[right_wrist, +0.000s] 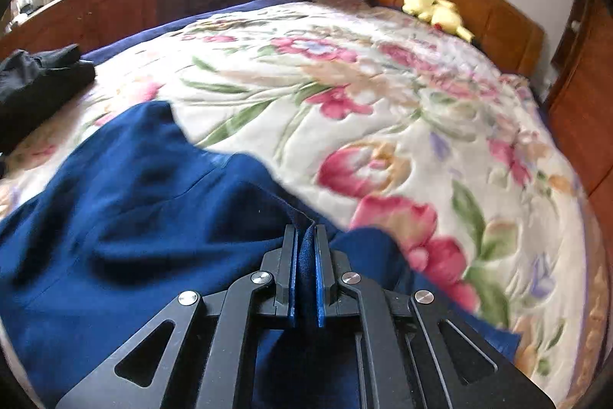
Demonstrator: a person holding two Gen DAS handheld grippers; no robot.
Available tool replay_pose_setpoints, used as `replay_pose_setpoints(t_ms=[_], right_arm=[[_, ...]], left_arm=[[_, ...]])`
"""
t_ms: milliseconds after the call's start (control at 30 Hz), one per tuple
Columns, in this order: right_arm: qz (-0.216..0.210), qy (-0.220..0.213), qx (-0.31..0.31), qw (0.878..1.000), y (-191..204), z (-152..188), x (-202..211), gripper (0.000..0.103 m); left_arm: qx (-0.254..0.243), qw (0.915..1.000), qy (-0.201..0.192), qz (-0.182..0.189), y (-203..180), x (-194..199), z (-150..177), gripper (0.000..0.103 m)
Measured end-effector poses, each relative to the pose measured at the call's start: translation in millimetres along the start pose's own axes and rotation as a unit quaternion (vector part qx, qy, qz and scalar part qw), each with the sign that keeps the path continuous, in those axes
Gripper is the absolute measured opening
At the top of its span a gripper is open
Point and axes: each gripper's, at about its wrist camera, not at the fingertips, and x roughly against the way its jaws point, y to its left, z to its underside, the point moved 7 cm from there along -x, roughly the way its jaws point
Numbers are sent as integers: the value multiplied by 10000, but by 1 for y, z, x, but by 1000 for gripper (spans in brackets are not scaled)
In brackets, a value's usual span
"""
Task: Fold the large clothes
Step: 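Grasp the folded jacket again with the right gripper and smooth it flat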
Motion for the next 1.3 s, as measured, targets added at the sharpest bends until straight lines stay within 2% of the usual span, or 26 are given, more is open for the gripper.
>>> replay_pose_setpoints(t_ms=[133,167,233,300,400,467,600,767,867,967,1100,1167,1200,1233,1300], right_arm=[[104,-53,-97,9999,0,-4,-8,8],[158,-115,-147,9997,-2,-4,-5,11],[377,-232,-291,9986,-8,-8,0,26],[371,-357,-535,9972,-18,-11,7,35],[582,-434,-774,9944,-38,-9,24,38],[568,-412,-865,9938,-53,-1,34,39],[899,-119,-887,9919,-86,25,44,40],[1223,346,-1304,9833,-136,76,47,41],[1265,726,-1586,9765,-156,107,37,41],[1087,1113,-1920,9690,-165,135,22,41],[444,1455,-2492,9564,-164,165,1,40],[283,1300,-2681,9542,-178,163,-1,33],[162,1236,-2666,9557,-178,161,0,15],[131,1178,-2552,9596,-177,159,3,6],[298,893,-2279,9691,-178,150,17,3]], left_arm=[[-61,10000,16,-17,-2,-1,2,79],[-75,10000,28,-13,-2,-2,2,79],[-81,10000,35,3,-3,-2,2,79],[-79,10000,34,32,-4,-2,1,79],[-105,9999,3,60,-6,0,1,79],[-91,9999,-9,78,-6,2,0,79],[-79,9999,-40,112,-7,4,-1,79],[-90,9998,-51,158,-9,4,-2,79],[-105,9998,-31,163,-11,3,-1,79],[-118,9998,-2,168,-14,1,0,79],[-184,9997,32,153,-17,-1,1,79],[-166,9997,56,148,-16,-2,2,79],[-150,9998,62,150,-15,-2,2,79],[-140,9998,62,146,-14,-2,2,79],[-132,9998,52,146,-14,-1,2,79]])
